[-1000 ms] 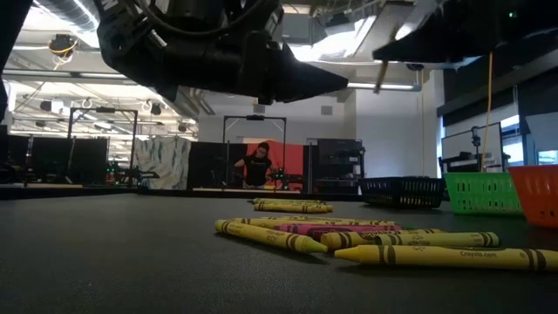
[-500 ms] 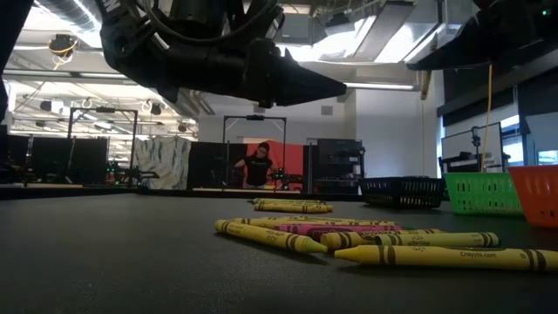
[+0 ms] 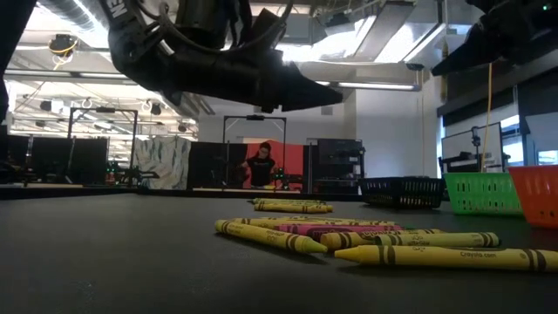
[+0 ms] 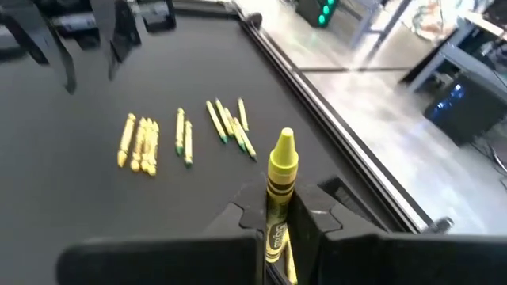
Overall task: Sort crayons
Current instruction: Put the yellow crayon into the black basket
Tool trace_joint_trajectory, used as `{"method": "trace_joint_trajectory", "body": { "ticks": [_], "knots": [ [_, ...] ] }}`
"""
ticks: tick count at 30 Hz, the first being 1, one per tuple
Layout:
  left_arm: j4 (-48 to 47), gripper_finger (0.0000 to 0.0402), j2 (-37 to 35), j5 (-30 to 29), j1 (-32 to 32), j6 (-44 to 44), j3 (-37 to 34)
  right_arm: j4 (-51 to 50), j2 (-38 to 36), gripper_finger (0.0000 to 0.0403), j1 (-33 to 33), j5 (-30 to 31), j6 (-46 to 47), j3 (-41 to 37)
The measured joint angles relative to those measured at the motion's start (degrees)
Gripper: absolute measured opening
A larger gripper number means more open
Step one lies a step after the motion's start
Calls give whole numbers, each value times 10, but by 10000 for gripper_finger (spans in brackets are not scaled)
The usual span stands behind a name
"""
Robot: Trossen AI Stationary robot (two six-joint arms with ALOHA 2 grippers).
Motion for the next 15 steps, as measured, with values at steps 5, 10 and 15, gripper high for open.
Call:
{"method": "trace_joint_trajectory", "body": {
  "ticks": [5, 10, 15],
  "knots": [
    [0, 131, 0, 0, 7, -1, 0, -25, 0, 16, -30, -25, 3, 3],
    [0, 131, 0, 0, 14, -1, 0, -34, 0, 22, -59, -51, 11, 3],
    [0, 131, 0, 0, 16, -1, 0, -41, 3, 17, -93, -70, 11, 3]
  ]
}}
